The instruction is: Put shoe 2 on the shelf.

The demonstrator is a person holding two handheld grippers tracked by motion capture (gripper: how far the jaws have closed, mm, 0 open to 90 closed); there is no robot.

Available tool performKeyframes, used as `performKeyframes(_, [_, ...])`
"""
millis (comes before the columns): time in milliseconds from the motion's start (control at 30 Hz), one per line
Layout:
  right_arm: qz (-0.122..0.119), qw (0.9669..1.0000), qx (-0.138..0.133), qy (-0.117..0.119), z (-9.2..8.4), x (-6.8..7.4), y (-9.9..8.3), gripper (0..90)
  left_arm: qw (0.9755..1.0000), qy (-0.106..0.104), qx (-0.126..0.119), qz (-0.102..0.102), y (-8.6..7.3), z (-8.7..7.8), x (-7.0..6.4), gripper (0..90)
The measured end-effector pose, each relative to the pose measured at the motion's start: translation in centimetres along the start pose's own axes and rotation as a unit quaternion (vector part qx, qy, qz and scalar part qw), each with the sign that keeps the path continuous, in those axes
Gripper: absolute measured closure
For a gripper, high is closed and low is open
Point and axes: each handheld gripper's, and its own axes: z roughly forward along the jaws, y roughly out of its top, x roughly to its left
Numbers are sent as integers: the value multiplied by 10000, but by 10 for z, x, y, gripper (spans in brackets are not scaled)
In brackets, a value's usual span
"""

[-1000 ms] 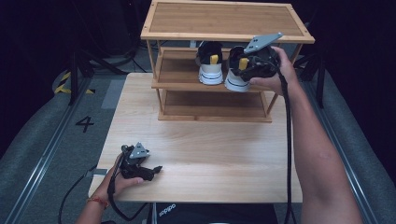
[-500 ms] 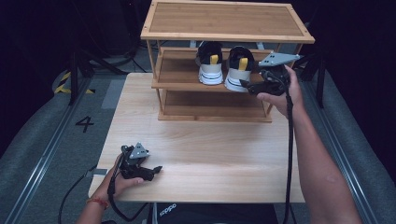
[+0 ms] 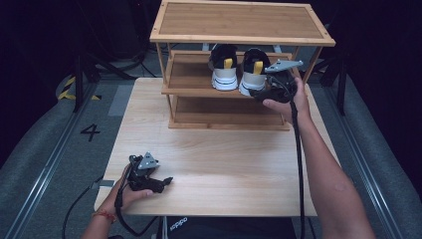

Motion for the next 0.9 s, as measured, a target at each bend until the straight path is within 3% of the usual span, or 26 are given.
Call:
performKeyframes(233, [25,9997,60,217,9,-12,-1,223,10000,-6,6,13,0,0,0,149])
performKeyframes(500, [-119,9989,10,446,21,-24,1,238,10000,-5,9,13,0,0,0,149])
performKeyframes(700, [-248,9988,125,401,26,-24,4,241,10000,-4,16,6,0,0,0,149])
performKeyframes(900, [-210,9986,95,477,25,-26,3,256,10000,-12,7,27,0,0,1,149])
